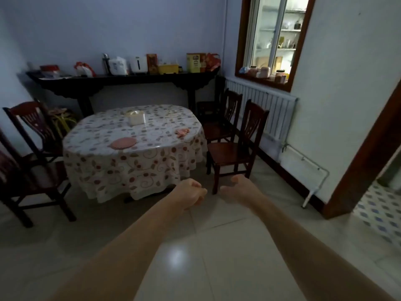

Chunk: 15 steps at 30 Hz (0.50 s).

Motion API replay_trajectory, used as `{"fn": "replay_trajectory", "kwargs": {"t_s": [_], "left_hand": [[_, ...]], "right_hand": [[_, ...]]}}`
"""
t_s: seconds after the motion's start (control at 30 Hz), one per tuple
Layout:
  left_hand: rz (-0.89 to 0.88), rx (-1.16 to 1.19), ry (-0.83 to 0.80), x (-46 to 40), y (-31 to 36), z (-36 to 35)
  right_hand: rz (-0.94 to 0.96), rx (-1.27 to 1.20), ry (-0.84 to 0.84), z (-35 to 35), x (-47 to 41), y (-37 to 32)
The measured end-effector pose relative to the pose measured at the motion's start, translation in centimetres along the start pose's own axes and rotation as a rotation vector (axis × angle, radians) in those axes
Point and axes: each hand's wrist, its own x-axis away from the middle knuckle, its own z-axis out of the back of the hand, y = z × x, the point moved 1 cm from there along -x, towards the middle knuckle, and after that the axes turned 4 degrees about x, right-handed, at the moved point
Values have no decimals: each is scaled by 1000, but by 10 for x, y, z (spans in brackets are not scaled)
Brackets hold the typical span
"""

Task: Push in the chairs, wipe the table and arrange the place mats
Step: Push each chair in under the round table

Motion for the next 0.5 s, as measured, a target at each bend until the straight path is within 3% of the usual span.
{"fn": "replay_trajectory", "kwargs": {"t_s": [0.5], "left_hand": [[17,-61,-30,-251,147,-168]], "right_hand": [[-11,-18,15,194,-237,132]]}}
